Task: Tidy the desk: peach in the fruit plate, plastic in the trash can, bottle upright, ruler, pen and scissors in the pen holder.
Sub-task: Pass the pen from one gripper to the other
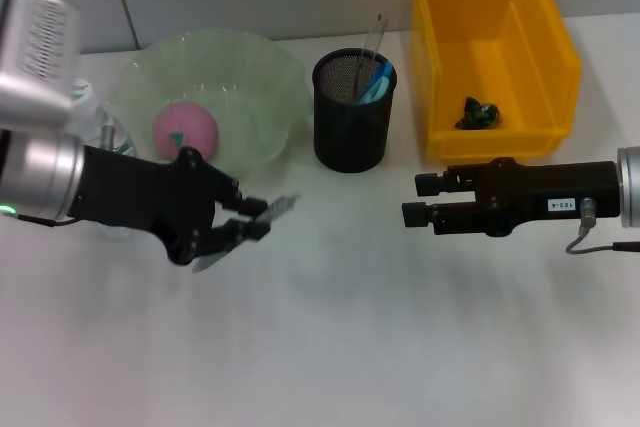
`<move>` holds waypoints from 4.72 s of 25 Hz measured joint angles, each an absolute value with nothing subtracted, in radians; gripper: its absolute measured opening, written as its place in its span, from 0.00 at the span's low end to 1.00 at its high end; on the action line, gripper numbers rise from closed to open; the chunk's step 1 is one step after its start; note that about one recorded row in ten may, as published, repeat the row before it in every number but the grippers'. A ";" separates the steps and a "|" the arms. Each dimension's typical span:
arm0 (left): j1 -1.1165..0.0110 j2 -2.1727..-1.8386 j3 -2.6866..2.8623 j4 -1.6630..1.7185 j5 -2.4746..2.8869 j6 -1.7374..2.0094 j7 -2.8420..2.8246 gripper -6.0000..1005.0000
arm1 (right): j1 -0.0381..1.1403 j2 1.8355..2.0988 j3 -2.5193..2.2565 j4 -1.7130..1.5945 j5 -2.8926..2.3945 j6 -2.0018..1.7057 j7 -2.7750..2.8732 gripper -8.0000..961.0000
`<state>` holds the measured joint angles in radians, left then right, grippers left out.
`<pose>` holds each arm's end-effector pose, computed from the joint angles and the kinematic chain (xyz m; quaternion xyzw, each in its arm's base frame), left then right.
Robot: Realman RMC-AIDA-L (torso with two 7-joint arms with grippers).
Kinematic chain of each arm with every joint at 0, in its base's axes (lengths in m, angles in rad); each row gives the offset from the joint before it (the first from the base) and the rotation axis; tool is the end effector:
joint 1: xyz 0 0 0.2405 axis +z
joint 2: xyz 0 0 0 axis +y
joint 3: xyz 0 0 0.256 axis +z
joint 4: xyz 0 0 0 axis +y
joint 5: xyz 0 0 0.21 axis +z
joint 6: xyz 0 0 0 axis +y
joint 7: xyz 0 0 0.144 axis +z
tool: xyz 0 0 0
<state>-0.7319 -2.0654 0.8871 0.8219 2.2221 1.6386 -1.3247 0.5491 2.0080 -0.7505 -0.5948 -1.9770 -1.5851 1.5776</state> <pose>-0.1934 0.3618 -0.0054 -0.9965 0.0130 -0.0780 0.0274 0.2661 0.3317 0.0099 -0.9218 0.2991 0.2338 0.0784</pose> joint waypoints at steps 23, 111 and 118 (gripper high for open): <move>-0.567 -2.078 0.888 0.370 1.569 1.669 -1.068 0.19 | 0.525 2.040 -0.676 -0.591 -1.974 -1.663 1.420 0.65; -0.667 -2.080 0.884 0.046 1.444 1.627 -0.827 0.25 | 0.629 2.085 -0.733 -0.445 -1.843 -1.635 1.020 0.28; -0.667 -2.080 0.883 0.046 1.448 1.627 -0.827 0.27 | 0.630 2.085 -0.733 -0.442 -1.842 -1.635 1.020 0.17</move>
